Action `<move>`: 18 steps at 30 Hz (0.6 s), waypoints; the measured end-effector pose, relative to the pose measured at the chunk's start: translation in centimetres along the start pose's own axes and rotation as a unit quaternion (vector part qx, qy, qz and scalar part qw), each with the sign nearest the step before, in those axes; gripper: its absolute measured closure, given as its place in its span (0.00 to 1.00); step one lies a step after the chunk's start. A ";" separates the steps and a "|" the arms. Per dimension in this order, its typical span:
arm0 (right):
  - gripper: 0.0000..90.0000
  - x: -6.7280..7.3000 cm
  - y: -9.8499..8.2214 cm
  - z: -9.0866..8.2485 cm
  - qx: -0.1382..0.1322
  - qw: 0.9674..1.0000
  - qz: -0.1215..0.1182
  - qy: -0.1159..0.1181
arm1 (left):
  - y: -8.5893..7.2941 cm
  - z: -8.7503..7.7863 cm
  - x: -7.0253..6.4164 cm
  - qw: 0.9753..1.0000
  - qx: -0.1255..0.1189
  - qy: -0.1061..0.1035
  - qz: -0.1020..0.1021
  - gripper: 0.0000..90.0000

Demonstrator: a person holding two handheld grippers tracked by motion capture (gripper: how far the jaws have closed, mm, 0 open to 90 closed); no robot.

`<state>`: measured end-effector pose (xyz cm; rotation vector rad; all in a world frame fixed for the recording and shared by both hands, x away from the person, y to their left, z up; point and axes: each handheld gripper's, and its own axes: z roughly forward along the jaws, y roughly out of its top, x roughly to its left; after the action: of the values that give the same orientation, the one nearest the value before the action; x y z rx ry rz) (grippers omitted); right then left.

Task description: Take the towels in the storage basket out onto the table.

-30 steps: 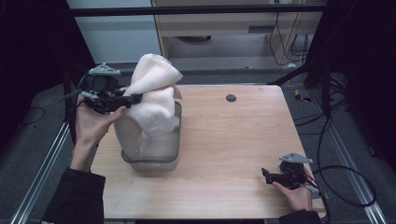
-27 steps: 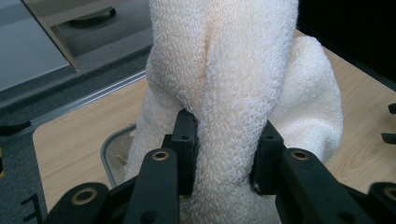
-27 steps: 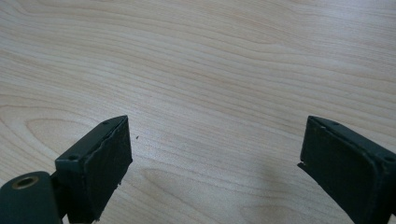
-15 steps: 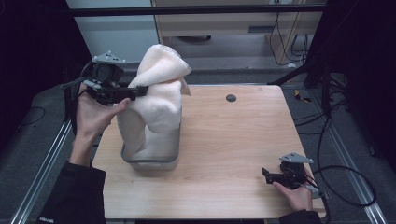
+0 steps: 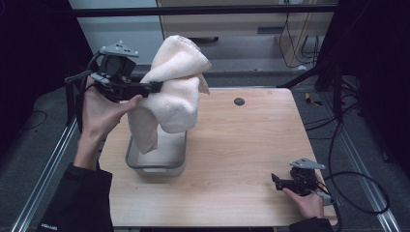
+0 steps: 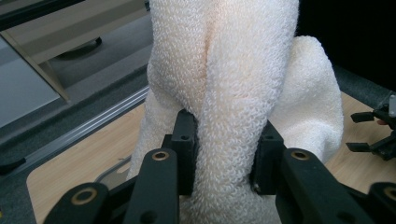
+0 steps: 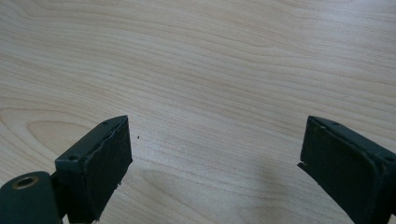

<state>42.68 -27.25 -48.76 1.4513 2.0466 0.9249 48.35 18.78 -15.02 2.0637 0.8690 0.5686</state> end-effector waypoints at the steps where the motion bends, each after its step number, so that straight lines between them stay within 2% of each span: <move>1: 0.10 0.0 0.0 0.0 0.000 1.000 0.000 0.000 | 0.1 0.0 -0.1 1.000 0.000 -0.001 0.001 0.76; 10: 0.09 0.0 0.0 0.0 -0.003 1.000 -0.006 -0.004 | 1.8 0.2 -1.7 1.000 0.007 -0.012 0.022 0.76; 18: 0.09 -0.1 0.0 0.0 -0.006 1.000 -0.004 -0.006 | 3.5 0.5 -4.2 0.999 0.000 -0.031 0.044 0.76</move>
<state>42.68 -27.32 -48.77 1.4373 2.0337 0.9207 47.21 13.89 -12.78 2.1173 0.7450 0.5476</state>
